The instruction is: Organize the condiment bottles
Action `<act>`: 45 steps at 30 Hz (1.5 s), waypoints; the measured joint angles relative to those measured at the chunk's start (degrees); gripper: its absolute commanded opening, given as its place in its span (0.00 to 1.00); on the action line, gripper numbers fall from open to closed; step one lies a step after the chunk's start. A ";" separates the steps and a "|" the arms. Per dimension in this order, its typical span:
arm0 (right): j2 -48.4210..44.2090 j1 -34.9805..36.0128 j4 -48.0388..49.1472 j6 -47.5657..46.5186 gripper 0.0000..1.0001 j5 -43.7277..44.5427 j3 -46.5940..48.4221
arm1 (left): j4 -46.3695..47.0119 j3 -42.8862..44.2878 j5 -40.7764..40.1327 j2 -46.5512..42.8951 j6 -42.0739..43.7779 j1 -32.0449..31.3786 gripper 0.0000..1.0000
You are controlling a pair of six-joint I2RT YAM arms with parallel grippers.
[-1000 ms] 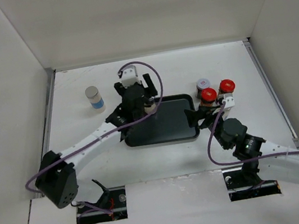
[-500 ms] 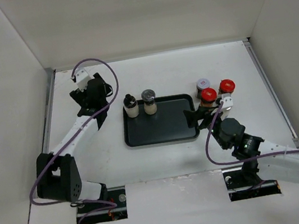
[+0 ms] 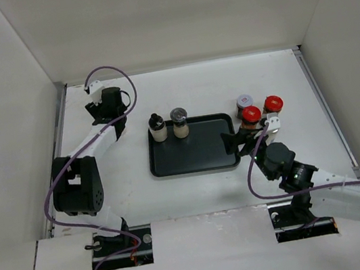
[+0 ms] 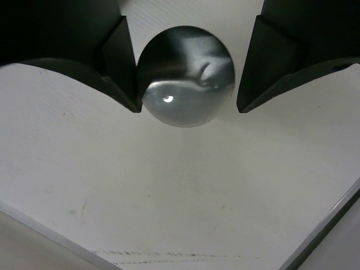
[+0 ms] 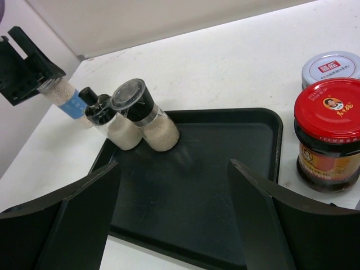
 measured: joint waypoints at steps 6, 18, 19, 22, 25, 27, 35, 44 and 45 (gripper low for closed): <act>-0.02 0.07 0.00 0.00 0.83 0.00 0.00 | 0.74 -0.74 0.28 -0.42 0.52 0.13 0.38; -1.31 0.07 0.02 0.00 0.82 0.09 -0.42 | 1.29 -3.58 -2.36 -21.16 2.82 -12.44 0.37; -2.05 0.07 0.02 0.02 0.82 0.28 -0.79 | 2.03 -2.71 -2.43 -22.23 3.17 -14.14 0.37; -3.63 0.00 0.00 0.02 0.82 1.31 -1.51 | 4.66 1.51 -2.36 -23.12 4.28 -19.67 0.37; -4.59 -0.02 -0.02 0.02 0.82 2.58 -1.92 | 6.60 4.68 -1.51 -22.51 5.25 -24.70 0.37; -5.35 -0.11 0.02 0.02 0.82 3.82 -2.08 | 7.50 6.51 -0.79 -21.22 5.75 -27.71 0.37; -10.38 -2.32 -0.02 0.20 0.82 9.29 -3.76 | 9.84 8.48 3.21 -9.09 6.19 -38.14 0.37; -9.29 -2.95 -0.09 0.46 0.82 9.92 -3.76 | 10.10 8.50 5.03 4.96 6.95 -40.76 0.38; -9.31 -2.95 -0.07 0.48 0.82 9.92 -3.76 | 10.34 8.48 5.07 5.75 6.99 -40.46 0.38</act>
